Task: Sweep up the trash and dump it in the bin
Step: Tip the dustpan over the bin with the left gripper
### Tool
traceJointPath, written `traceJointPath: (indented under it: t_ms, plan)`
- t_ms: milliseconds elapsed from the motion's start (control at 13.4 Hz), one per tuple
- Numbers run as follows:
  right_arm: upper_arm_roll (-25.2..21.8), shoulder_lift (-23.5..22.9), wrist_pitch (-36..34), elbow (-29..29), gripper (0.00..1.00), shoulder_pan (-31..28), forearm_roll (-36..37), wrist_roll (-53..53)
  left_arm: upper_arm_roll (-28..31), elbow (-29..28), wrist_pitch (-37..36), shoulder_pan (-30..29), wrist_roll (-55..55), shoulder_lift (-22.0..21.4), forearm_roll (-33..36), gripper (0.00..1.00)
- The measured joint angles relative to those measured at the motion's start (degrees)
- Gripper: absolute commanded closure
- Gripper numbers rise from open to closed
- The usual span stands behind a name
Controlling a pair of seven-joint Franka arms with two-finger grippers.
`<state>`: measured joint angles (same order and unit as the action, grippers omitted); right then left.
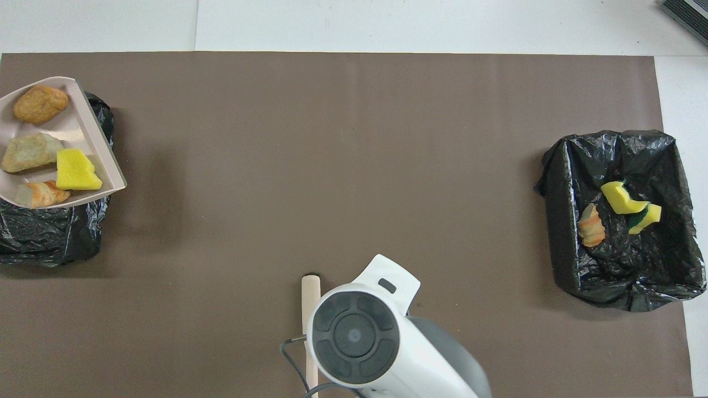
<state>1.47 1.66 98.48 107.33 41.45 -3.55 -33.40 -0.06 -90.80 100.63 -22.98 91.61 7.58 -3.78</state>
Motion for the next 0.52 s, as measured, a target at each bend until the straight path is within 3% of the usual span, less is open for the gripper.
traceJointPath:
  t_ms: [223,521]
  plan:
    - [-0.19,0.26,-5.24,-4.37,0.00,-7.53,0.17,10.45,0.04,6.46,-1.56,-3.61,7.28,5.20,1.78,1.00]
    - [-0.81,1.93,-7.41,-6.72,0.00,-23.15,0.47,23.13,-0.09,10.83,-1.05,-9.09,11.15,9.63,2.88,1.00]
